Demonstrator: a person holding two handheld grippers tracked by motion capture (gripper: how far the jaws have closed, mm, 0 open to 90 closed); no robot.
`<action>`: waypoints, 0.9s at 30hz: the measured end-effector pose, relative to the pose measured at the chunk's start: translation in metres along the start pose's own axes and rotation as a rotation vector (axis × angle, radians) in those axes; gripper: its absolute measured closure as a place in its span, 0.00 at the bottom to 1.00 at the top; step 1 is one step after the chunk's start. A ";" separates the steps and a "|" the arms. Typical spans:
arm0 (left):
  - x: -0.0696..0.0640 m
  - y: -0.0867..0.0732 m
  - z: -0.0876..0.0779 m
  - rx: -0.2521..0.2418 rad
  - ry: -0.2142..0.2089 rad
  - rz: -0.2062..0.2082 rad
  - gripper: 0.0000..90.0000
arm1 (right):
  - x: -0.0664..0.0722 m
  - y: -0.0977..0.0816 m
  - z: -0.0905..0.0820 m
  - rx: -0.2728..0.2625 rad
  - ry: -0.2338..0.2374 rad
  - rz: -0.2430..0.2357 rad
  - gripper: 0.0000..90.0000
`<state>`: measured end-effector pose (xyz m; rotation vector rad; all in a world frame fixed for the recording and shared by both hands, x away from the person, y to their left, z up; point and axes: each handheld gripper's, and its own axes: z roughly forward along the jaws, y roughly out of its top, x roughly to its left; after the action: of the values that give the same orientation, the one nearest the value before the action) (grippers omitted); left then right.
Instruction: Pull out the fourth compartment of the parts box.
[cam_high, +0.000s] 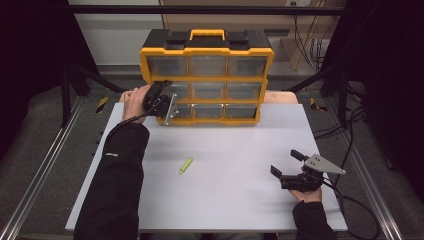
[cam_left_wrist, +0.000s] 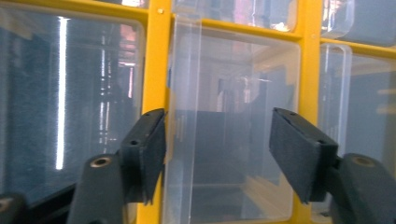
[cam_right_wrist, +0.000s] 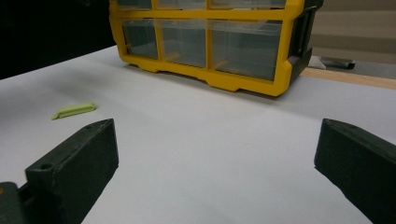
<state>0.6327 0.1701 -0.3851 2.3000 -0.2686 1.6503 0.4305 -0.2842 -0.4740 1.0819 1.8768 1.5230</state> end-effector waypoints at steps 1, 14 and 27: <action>0.000 0.000 0.000 0.000 0.006 0.001 0.43 | 0.000 0.000 0.000 0.002 0.000 0.002 0.00; 0.001 0.001 -0.001 0.018 0.076 0.042 0.67 | 0.000 0.000 0.000 0.004 0.000 0.001 0.00; -0.001 0.003 -0.002 0.039 0.126 0.076 0.81 | 0.000 0.000 0.000 0.003 0.003 0.002 0.00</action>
<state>0.6299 0.1677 -0.3851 2.2272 -0.3015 1.8450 0.4307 -0.2837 -0.4744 1.0837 1.8810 1.5242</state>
